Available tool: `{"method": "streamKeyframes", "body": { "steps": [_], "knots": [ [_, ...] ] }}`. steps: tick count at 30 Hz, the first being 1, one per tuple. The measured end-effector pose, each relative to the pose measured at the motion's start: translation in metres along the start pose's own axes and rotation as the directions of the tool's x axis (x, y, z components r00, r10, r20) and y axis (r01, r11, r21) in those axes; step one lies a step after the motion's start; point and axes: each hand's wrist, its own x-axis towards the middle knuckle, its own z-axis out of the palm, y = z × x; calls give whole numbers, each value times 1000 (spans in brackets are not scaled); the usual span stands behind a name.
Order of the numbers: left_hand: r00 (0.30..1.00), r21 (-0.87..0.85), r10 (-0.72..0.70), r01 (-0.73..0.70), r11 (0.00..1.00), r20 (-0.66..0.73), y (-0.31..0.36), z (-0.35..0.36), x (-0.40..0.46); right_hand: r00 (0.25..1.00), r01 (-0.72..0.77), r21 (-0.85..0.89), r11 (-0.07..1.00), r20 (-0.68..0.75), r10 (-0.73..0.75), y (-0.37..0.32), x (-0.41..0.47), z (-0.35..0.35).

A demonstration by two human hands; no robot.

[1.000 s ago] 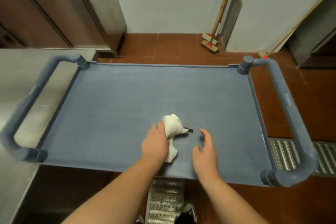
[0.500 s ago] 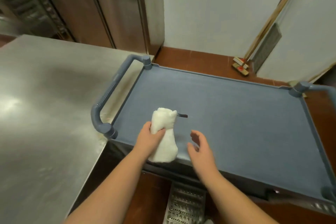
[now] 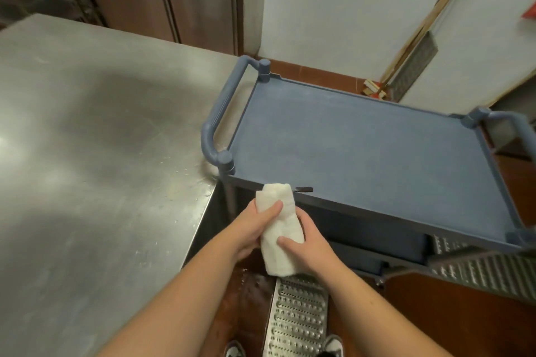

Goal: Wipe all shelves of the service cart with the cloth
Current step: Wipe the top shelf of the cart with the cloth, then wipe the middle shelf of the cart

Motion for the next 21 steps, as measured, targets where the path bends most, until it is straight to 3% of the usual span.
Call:
{"method": "streamKeyframes", "body": {
  "steps": [3,7,10,13,15,17,19,21],
  "knots": [
    [999,-60,33,-32,998,9,-9,8,-7,999,42,-11,999,-8,-42,7,-13,-5],
    [990,-159,85,-102,982,-113,-14,34,-14,999,47,65,997,7,-47,17,-36,-34],
    [982,-168,125,-148,975,-140,-19,74,-9,992,-41,193,980,-109,63,38,-56,-72],
    [977,-177,157,-181,967,-142,-30,130,2,961,-198,349,916,-117,252,70,-79,-116],
    [982,-231,138,-166,959,-132,-44,169,11,916,-282,570,772,-79,392,92,-96,-142],
    [985,-281,122,-152,947,-123,-60,207,18,890,-284,790,544,7,455,112,-111,-166],
    [985,-315,105,-144,938,-136,-73,241,24,900,-246,926,287,107,423,125,-122,-187],
    [981,-314,91,-141,939,-171,-80,269,26,912,-195,969,150,123,390,131,-129,-206]
  ]
}}
